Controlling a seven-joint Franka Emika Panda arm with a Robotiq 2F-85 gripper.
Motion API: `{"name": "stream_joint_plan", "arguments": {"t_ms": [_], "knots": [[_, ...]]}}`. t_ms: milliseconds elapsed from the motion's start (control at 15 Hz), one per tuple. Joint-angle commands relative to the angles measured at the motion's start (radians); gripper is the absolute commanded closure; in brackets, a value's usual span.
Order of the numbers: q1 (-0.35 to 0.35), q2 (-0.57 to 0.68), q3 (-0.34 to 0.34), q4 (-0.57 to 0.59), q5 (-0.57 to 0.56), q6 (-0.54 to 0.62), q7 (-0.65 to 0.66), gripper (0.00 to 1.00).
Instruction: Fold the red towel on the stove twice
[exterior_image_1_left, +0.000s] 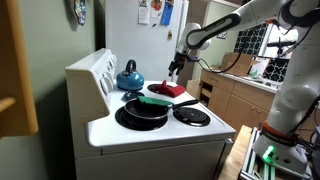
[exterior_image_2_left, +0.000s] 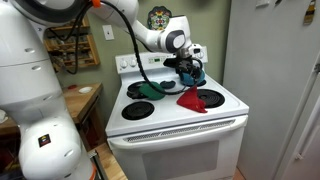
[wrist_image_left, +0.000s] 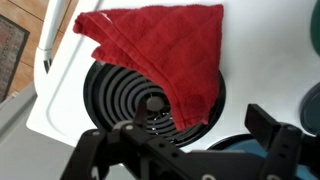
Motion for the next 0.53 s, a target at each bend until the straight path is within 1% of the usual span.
{"name": "stream_joint_plan", "arguments": {"t_ms": [0, 133, 267, 333, 467], "knots": [[-0.014, -0.101, -0.020, -0.098, -0.083, -0.028, 0.167, 0.00], [-0.028, -0.130, -0.022, -0.128, -0.166, -0.003, 0.265, 0.00], [-0.046, -0.154, -0.014, -0.150, -0.291, 0.011, 0.374, 0.00], [-0.053, -0.164, -0.010, -0.157, -0.336, 0.009, 0.419, 0.00], [-0.059, -0.181, -0.007, -0.175, -0.376, 0.034, 0.465, 0.00]]}}
